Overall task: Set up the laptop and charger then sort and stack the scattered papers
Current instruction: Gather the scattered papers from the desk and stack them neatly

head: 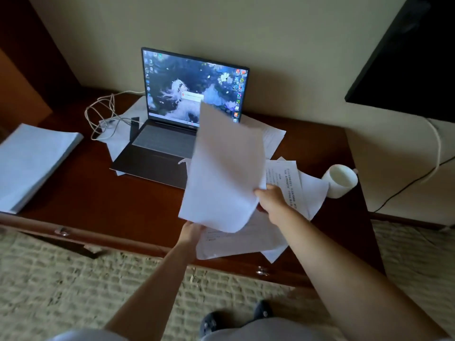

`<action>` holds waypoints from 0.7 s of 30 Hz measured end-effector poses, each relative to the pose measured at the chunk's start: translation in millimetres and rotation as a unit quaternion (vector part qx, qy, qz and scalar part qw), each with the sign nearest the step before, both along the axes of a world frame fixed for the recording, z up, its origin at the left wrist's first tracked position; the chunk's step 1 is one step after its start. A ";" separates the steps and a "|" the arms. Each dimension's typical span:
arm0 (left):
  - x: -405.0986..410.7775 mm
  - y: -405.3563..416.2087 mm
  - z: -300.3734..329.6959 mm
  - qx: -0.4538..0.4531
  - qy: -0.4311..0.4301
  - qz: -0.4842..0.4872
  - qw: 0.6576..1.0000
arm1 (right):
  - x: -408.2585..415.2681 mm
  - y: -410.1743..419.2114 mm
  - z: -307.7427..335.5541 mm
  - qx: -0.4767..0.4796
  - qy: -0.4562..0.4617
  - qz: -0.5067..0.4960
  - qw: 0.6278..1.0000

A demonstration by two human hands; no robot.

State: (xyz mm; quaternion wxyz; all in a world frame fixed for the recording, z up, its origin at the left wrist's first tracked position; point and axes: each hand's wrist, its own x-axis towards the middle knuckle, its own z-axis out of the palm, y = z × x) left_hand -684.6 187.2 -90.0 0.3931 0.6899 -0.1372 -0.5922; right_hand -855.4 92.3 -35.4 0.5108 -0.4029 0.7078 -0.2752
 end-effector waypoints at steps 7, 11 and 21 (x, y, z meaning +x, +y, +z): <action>14.0 6.8 -1.3 0.018 0.092 0.037 0.995 | -34.8 11.1 -39.7 0.062 0.189 0.132 0.971; 12.8 0.6 -12.2 0.020 0.076 0.028 0.996 | -35.9 6.2 -45.1 0.056 0.246 0.138 0.958; -3.0 -7.9 -14.9 -0.013 -0.086 -0.042 0.995 | -21.2 10.8 -60.0 0.064 0.201 0.053 0.976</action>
